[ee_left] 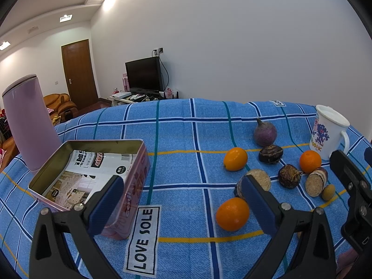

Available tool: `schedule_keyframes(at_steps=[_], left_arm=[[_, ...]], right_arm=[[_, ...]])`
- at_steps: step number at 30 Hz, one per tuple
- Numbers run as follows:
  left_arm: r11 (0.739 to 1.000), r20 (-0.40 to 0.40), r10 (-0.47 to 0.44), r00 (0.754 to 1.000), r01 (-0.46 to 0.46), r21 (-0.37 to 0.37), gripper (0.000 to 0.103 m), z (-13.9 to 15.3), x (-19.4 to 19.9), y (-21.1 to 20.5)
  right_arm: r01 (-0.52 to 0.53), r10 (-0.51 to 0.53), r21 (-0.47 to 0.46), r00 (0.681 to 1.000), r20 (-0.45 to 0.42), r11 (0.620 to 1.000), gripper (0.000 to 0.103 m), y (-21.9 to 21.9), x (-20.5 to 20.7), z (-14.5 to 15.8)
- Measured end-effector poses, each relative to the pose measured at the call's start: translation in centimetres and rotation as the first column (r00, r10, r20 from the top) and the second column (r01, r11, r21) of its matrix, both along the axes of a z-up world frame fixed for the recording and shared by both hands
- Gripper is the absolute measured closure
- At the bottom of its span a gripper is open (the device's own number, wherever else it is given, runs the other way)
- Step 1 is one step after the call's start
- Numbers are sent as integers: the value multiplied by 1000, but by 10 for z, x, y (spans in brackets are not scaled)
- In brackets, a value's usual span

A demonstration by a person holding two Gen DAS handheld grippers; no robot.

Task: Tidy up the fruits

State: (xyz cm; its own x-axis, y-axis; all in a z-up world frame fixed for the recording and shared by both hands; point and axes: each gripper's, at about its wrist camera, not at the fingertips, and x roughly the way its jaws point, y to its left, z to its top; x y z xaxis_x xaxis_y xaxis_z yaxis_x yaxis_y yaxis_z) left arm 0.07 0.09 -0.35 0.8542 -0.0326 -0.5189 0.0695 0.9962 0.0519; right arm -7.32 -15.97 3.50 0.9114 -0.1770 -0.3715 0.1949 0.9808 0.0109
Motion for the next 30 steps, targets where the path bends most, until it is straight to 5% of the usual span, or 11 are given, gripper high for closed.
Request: schedule_keyframes(at_steps=[20,22,27,30], left_arm=[[1000,-47,-6,999,5,-13,0,-4,5,7],[1000,-50,2,999,-1,27,0,-4,7,7],[994,-18,5,1000,-3,114,0,-3,8,4],[994,-13,-18,1000,19,104,0,-2,7,6]], right_arm=[[-18,20,30,998,-67,999,1,-12,2,-6],[-44,52,69,992,-119,997,5,-19,1,-11],[-146,203,209,936,-288,967,41,-26,7,-33],[-214,285,221,883,-372,951,46,-12,17,-45]])
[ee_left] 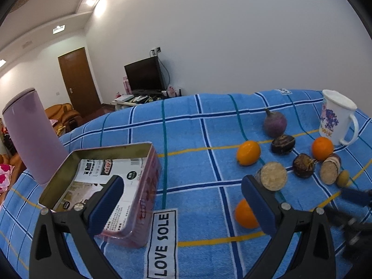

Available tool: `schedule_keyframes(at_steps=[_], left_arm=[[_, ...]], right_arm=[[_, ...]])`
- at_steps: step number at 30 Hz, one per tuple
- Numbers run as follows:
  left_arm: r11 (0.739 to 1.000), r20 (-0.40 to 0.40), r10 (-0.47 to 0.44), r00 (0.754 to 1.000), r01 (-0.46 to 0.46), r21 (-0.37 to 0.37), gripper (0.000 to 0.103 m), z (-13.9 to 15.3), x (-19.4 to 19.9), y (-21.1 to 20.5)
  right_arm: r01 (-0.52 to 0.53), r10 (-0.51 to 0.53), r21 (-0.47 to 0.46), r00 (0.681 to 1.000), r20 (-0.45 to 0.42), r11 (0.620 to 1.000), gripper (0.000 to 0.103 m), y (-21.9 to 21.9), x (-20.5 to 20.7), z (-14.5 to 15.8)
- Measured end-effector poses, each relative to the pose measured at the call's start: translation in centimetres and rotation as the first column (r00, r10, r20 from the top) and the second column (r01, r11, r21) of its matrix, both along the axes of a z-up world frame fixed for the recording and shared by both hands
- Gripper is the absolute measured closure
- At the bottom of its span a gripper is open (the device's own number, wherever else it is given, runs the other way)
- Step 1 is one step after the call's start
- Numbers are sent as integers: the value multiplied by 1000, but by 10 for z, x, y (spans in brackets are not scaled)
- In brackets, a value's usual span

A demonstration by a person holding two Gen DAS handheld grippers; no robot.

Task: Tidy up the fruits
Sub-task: 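Grasp a brown kiwi with the right gripper while the left gripper grasps a beige round slice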

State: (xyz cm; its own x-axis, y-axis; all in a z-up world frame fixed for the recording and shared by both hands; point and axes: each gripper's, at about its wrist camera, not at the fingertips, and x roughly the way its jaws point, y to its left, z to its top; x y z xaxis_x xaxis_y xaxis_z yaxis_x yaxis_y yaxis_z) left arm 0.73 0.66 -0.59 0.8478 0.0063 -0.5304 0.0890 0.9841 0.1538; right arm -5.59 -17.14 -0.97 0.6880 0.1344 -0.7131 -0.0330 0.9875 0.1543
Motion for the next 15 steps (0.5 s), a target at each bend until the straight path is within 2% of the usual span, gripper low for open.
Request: schedule_keyframes(at_steps=[2,5,6,9,12,15], left_arm=[[1000,-13,-25,1000,25,-3,0,-1,2,-1],[998,-31,-62,998,61,-25,0,-2,3,-4],[997,-33,-68,997,67,-29,0,-1,4,-5],[994,-44,-104,994,102,-43,0,-2,3,-9],[987,-76,-149,986,144,-67,1,-3,3,-17],[977,-112,-202,973,193,-90,1,-2,7,-32]], right_arm=[[-40,39,-37,999,-37,999,49,13,4,-6],[-105,97,-93,991,-90,990,69,29,10,-15],[-111,102,-109,991,-85,988,72,31,9,-14],[-127,118,-105,989,-89,986,72,30,5,-14],[-79,75,-63,995,-67,995,73,13,2,-5],[-5,6,-24,999,38,1000,73,-11,-2,13]])
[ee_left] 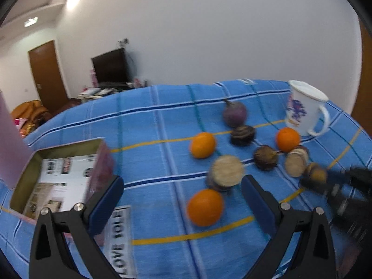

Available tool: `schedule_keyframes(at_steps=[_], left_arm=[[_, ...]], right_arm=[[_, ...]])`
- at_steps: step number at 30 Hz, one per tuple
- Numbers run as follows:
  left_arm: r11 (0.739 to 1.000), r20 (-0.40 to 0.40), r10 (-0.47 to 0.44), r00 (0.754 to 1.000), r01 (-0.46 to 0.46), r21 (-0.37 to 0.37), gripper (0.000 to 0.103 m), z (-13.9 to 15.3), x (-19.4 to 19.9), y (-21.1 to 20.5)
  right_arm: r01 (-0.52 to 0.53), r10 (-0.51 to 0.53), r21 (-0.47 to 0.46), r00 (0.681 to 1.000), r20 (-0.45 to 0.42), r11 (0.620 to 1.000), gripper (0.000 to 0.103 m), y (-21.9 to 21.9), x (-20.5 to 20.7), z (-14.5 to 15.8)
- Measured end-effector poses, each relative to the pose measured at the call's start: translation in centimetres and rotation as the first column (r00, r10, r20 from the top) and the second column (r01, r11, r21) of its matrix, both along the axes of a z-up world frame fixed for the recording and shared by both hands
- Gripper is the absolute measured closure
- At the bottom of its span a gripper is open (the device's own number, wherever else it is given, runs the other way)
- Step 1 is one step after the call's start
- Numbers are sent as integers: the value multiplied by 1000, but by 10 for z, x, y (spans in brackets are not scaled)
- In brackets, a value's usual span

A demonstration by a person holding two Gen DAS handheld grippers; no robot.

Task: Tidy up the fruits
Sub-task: 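Grasp a brown kiwi with the right gripper while the left gripper grasps a beige round slice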

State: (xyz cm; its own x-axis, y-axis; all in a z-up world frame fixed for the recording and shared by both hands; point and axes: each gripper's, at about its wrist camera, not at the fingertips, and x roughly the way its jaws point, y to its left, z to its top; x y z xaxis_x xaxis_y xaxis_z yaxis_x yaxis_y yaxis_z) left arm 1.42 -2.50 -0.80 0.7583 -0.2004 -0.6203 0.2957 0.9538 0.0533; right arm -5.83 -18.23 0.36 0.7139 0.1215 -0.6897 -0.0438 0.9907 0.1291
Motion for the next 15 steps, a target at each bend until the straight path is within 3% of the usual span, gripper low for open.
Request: schedule_keyframes(at_steps=[4,6,7,9,11,12,15], left_arm=[[998,-71,-52,996,54,22,3,-9,17,-31],[996,-103,-44,994,51,70,18,-19,28,-45],[995,-136,-46,990,57,83,21,-23,33,-49],[995,-202,-51,978,66,69,38,-31,43,-55],[998,-221,-36,975,46,40,44,-32,48,-55],[999,-222,-32,974,41,36,55,-32,49,-55],[999,-230,-39,972,40,2,59,-32,50,-51]], right_arm=[[115,-119,36,980,161,993,72,-29,-14,25],[157,-155,8,965,211,988,72,-33,-23,27],[168,-166,10,961,221,986,72,-35,-27,27],[179,-179,22,956,232,984,72,-37,-30,30],[187,-186,15,953,241,982,72,-36,-33,32],[188,-185,10,952,243,982,72,-34,-34,32],[187,-181,-7,958,224,982,72,-32,-31,30]])
